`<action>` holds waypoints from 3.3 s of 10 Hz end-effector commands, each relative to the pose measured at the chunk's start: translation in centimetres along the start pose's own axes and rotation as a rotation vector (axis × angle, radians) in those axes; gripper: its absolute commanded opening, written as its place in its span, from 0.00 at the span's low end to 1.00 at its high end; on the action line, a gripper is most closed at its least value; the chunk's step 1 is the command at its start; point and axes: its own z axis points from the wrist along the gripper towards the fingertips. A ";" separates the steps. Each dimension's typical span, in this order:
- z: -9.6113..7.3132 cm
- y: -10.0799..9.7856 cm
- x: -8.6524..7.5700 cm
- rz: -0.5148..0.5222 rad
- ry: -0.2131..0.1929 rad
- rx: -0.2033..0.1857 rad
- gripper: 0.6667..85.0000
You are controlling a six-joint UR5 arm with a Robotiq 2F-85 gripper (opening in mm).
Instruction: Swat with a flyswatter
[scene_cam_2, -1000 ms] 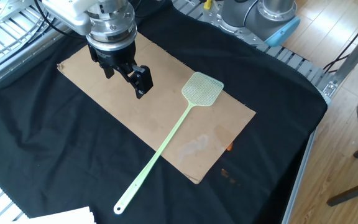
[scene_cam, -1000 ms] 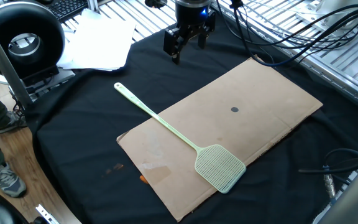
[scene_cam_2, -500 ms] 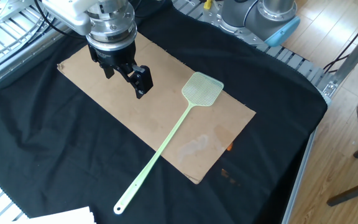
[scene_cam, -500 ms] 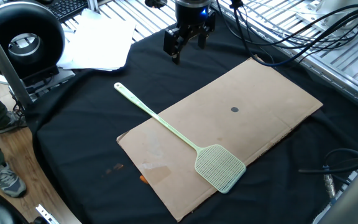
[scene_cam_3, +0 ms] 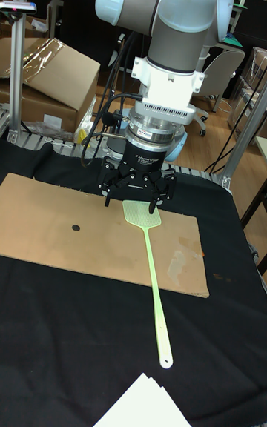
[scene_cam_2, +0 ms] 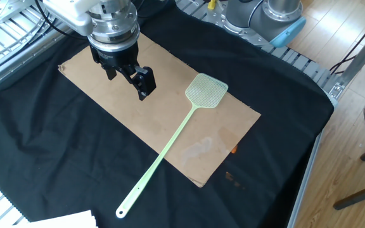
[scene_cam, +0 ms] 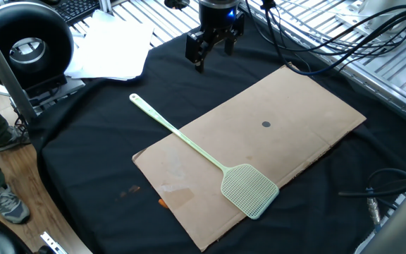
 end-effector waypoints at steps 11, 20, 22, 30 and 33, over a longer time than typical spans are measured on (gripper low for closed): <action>-0.1 1.8 1.3 0.003 0.058 -0.043 0.02; -0.1 1.9 1.3 0.014 0.061 -0.038 0.02; -0.1 2.3 1.2 0.036 0.060 -0.041 0.02; -0.6 1.2 1.3 0.013 0.066 0.018 0.52; -0.5 0.9 1.6 0.009 0.075 0.033 0.53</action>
